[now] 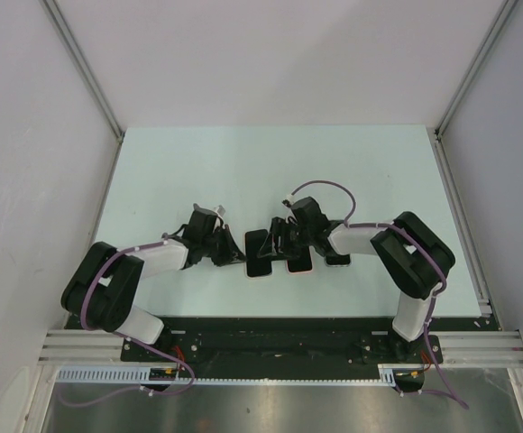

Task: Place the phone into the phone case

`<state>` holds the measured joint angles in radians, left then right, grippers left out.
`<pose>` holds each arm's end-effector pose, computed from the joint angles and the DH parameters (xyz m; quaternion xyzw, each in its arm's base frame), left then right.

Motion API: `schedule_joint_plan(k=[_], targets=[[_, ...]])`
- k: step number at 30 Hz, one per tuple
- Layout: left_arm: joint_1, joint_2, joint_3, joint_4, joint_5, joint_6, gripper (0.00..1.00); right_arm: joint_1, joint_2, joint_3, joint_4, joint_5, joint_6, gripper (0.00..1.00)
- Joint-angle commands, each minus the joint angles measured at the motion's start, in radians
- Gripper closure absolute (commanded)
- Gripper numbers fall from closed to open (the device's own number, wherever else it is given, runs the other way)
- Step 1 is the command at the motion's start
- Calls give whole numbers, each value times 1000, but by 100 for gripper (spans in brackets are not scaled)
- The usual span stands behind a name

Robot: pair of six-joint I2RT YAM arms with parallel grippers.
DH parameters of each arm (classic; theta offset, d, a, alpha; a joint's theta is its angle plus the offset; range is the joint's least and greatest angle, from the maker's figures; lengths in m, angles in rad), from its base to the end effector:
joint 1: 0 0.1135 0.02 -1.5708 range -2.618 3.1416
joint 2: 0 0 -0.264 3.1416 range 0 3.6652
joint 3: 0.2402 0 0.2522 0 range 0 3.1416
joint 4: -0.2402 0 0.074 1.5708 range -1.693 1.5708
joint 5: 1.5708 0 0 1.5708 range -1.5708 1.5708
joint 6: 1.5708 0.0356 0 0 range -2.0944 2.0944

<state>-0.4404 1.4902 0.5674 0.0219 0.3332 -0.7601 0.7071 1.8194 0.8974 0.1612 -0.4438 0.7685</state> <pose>0.2314 -0.1219 0.1332 -0.0944 0.9282 -0.3123 0.1790 0.2620 0.2440 0.1373 -0.0591 0.8988 0.4082 0.1483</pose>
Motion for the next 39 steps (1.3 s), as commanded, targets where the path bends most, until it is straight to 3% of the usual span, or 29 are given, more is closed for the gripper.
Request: schedule_joint_plan(k=[1,8,20,29,39], targets=[[-15,27,-17,-27,-10,15,97,5,32,20,124,-117,51,42],[-15,-2,-40,16,32,-4,96,-6,29,20,222,-208,112,45],[-14,-54,-38,-14,13,-4,82,-27,40,-28,337,-269,182,47],[-14,-41,-47,-8,35,-7,98,-38,64,-57,415,-298,230,47],[-14,-51,-55,29,76,-30,100,-52,115,-92,590,-352,313,53]])
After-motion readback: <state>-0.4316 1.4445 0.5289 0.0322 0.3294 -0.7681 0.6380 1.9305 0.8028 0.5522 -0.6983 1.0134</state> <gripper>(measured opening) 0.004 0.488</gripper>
